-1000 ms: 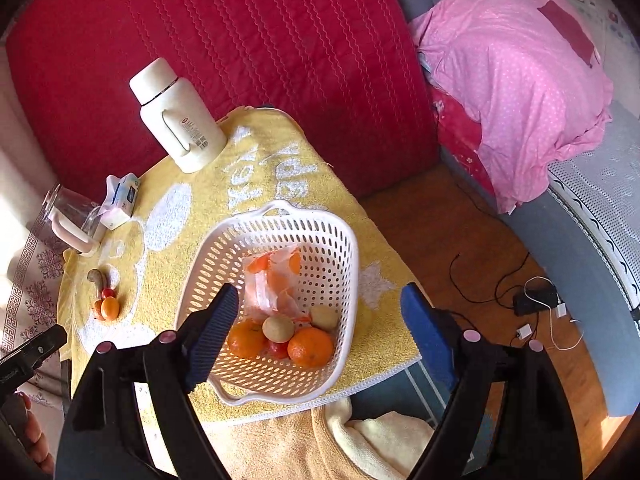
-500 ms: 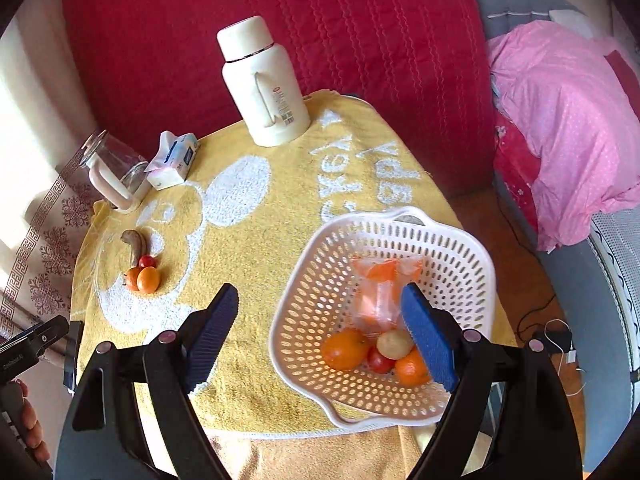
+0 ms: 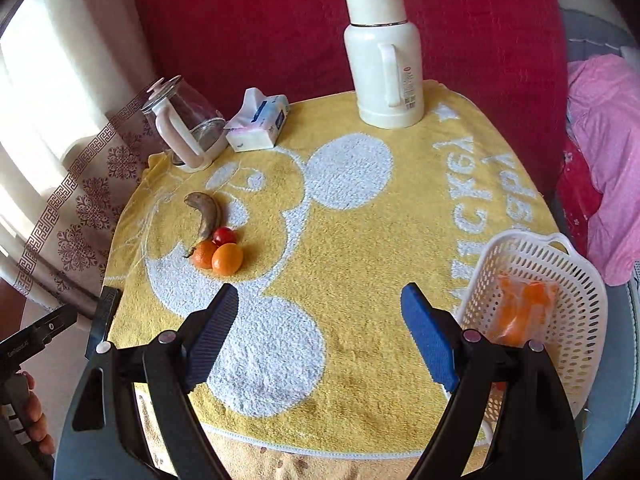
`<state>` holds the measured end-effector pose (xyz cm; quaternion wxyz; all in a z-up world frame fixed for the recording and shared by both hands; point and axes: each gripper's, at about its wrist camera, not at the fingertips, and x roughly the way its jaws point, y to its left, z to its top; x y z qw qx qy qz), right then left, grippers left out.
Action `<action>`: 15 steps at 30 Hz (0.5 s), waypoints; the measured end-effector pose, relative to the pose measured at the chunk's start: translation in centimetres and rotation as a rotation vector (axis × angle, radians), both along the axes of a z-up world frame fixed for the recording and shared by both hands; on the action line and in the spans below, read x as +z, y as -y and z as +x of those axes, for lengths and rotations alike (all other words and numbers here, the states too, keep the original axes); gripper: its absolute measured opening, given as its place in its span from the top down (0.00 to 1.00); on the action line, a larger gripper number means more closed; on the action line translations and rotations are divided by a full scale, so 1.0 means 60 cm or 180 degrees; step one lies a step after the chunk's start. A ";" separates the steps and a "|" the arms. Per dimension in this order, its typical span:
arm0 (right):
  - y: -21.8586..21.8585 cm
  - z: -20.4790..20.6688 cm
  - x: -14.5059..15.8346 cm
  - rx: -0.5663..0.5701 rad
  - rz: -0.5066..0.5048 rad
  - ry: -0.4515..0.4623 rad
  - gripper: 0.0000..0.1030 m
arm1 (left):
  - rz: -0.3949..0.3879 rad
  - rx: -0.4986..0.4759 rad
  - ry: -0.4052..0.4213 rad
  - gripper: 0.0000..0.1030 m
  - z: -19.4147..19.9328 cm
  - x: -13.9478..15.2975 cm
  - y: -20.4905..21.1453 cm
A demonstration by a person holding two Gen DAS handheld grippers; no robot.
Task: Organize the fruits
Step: 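Move both tools back over the remaining fruit on the towel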
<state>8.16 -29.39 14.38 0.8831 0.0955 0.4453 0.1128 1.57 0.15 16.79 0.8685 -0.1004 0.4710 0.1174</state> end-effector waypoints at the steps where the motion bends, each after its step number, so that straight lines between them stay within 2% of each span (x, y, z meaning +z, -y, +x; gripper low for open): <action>1: -0.012 0.001 0.000 0.0039 -0.0002 -0.0007 0.18 | -0.0020 0.0029 0.0004 0.11 -0.001 0.000 -0.010; 15: -0.135 0.007 -0.017 0.0388 -0.0145 -0.0168 0.16 | -0.0030 0.0139 0.0030 0.11 0.006 -0.015 -0.099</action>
